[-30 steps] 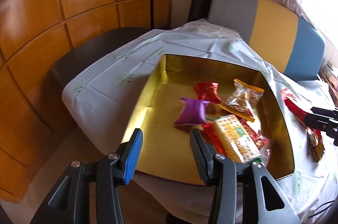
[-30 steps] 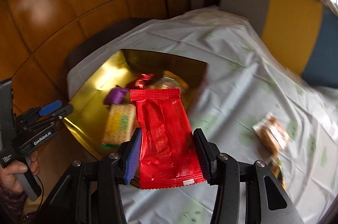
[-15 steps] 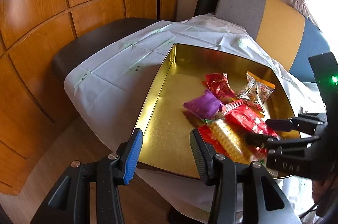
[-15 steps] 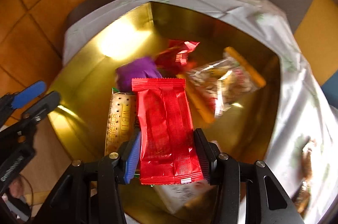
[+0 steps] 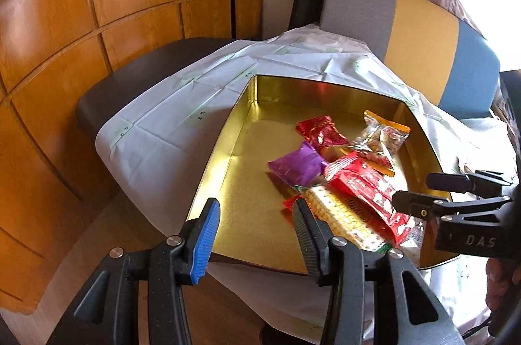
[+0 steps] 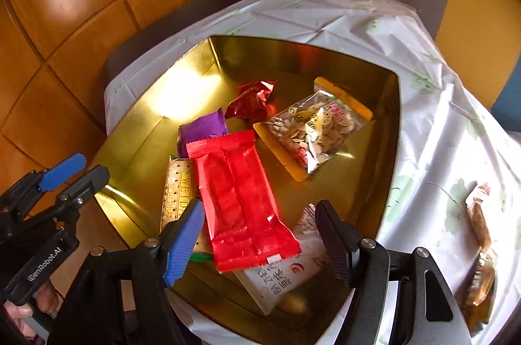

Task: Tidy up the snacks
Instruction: 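Open the right tool to release the red pack into the tray, then withdraw the right tool to the yellow-and-black bag and close on it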

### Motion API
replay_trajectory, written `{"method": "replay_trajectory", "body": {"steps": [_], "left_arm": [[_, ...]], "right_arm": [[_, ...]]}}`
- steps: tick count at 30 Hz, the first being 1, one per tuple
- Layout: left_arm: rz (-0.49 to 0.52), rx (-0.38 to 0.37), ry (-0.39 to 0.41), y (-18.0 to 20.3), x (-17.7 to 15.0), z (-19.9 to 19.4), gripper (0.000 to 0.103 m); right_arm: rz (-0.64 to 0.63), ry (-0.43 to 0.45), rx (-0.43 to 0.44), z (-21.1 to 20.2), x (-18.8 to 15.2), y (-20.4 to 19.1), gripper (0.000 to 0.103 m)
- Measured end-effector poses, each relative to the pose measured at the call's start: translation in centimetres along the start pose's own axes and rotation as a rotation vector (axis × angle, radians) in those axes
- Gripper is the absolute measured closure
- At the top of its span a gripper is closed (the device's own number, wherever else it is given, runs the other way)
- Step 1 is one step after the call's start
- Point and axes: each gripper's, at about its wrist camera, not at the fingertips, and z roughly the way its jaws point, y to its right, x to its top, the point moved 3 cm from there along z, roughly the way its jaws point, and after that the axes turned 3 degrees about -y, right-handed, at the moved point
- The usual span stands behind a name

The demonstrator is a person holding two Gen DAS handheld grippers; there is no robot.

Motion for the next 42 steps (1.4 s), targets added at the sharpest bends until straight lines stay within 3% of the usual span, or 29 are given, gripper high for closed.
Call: {"method": "replay_trajectory", "body": {"steps": [3,6,19,39,42], "left_arm": [[0.021,-0.014,0.002,0.7,-0.1,-0.4,0.056],[0.042,-0.024,0.002,1.5,-0.3,-0.7,0.056],[0.127,-0.047,0.022,4.3,-0.5,-2.0,0.056],[0.259,-0.081,0.019,9.2,-1.2,-2.8,0.056],[0.287,-0.094,0.016,10.3,-1.3,-2.8,0.056]], "right_arm": [[-0.002,0.042,-0.020,-1.6,-0.4,0.2,0.031],[-0.004,0.085,-0.037,-3.0,-0.7,0.4,0.022],[0.060,0.192,-0.103,-8.0,-2.9,5.0,0.013],[0.254,0.178,-0.345,-13.9,-9.1,21.0,0.013],[0.333,0.180,-0.377,-14.4,-10.5,24.5,0.013]]}}
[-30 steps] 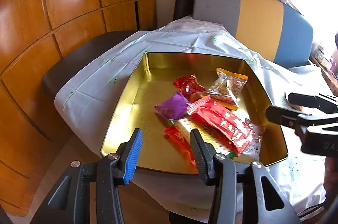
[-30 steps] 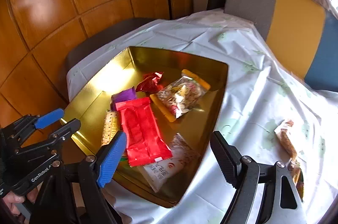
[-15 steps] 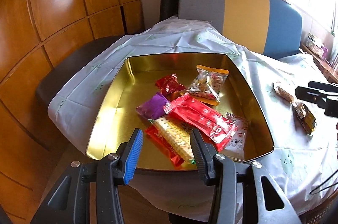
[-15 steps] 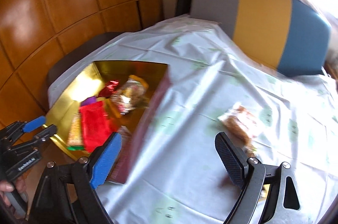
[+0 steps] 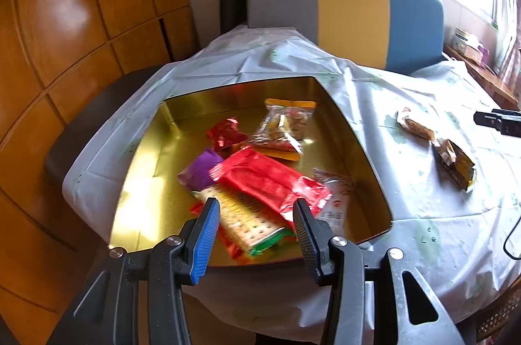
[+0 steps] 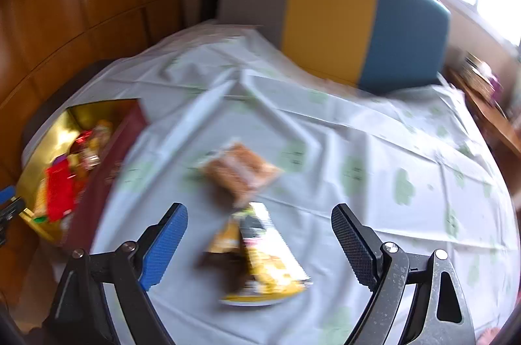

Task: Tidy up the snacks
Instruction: 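Withdraw the right tool to the yellow-and-black bag and close on it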

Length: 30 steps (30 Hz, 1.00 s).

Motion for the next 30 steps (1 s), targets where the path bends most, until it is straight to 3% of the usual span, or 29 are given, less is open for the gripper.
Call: {"method": "replay_trajectory", "body": {"steps": [7,13,23,30], "left_arm": [[0.088,-0.053,-0.007,3.5,1.2,0.0,0.056],[0.159,-0.115,-0.037,7.3,2.4,0.7,0.056],[0.252,-0.198,-0.070,11.9,2.2,1.3,0.056],[0.285,-0.243,-0.084,12.9,1.7,1.3,0.056]], "right_arm": [[0.277,-0.040,-0.013,1.6,-1.1,7.2,0.013],[0.388,-0.070,0.063,2.2,-1.2,8.2,0.012],[0.070,-0.213,0.214,5.1,-2.4,0.2,0.012],[-0.129,-0.275,0.114,7.6,-4.3,-2.2,0.012]]}}
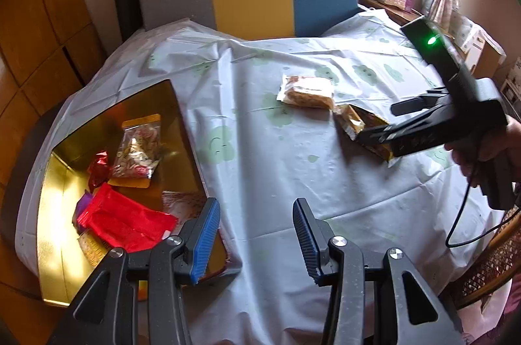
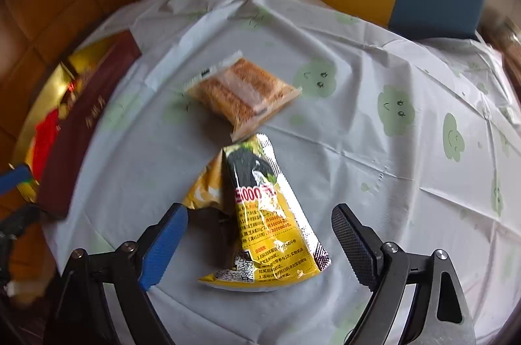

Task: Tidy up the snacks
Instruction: 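Withdraw the right tool to the yellow-and-black bag and close on it, then reach the left tool to the clear bag of orange crackers and grasp it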

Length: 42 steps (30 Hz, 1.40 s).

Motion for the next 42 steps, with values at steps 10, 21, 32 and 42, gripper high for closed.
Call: {"method": "replay_trajectory", "body": {"steps": [10,21,32,42], "left_arm": [[0.036,-0.026,-0.013,1.6,1.2,0.9,0.056],[-0.060,-0.139,-0.119,2.7,5.3,4.6,0.056],[-0.245,-0.284,-0.219,3.8,11.1,11.2,0.056],[-0.491,-0.346,-0.276,3.1,14.1,16.1,0.049]], "right_arm": [[-0.054,0.016,-0.122,-0.4,-0.4,0.0,0.063],[0.220,-0.057,-0.238,-1.0,-0.4,6.7,0.061],[0.251,-0.085,-0.182,-0.1,-0.2,6.9,0.055],[0.254,-0.112,-0.173,1.5,0.8,7.1,0.045]]}}
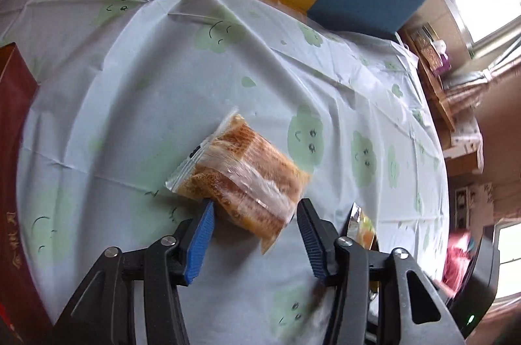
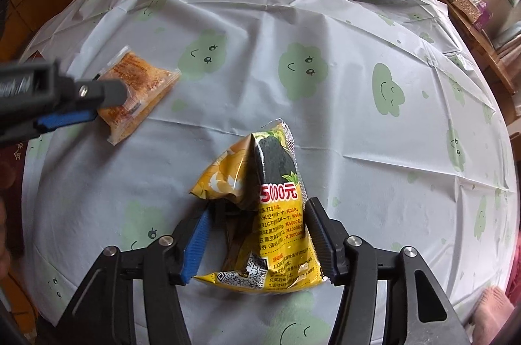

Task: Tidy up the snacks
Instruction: 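Reach the left tool to the clear bag of orange crackers and grasp it, then carry the cracker bag into the gold tray and open the left tool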

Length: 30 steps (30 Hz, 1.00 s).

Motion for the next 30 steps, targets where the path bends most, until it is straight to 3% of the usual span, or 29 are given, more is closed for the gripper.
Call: {"method": "replay_trajectory", "body": {"steps": [7,11,13,19,24,26,30], "left_arm": [[0.013,0.033,0.033,1.4,1.9,0.5,0.048],[0.116,0.087,0.041,3.4,2.5,1.3,0.033],[0.157,0.114,0.038,4.0,2.7,1.9,0.032],[0.238,0.219,0.036,4.3,2.8,3.5,0.032],[0.344,0.257,0.064,4.4,1.6,3.6,0.034],[0.377,0.277,0.074,4.4,0.9,3.3,0.042],[0.373,0.256,0.087,3.2,-0.4,2.0,0.044]], "right_arm": [[-0.004,-0.016,0.005,0.6,0.4,-0.5,0.037],[-0.022,-0.026,0.019,0.9,0.5,-1.1,0.029],[-0.022,-0.032,0.024,1.0,0.5,-1.5,0.027],[-0.002,-0.042,0.019,1.3,0.7,-1.3,0.027],[-0.002,-0.044,-0.002,1.5,0.9,-1.3,0.027],[-0.018,-0.037,-0.003,1.5,1.0,-1.5,0.029],[-0.061,-0.015,-0.003,1.2,0.6,-2.6,0.040]]}}
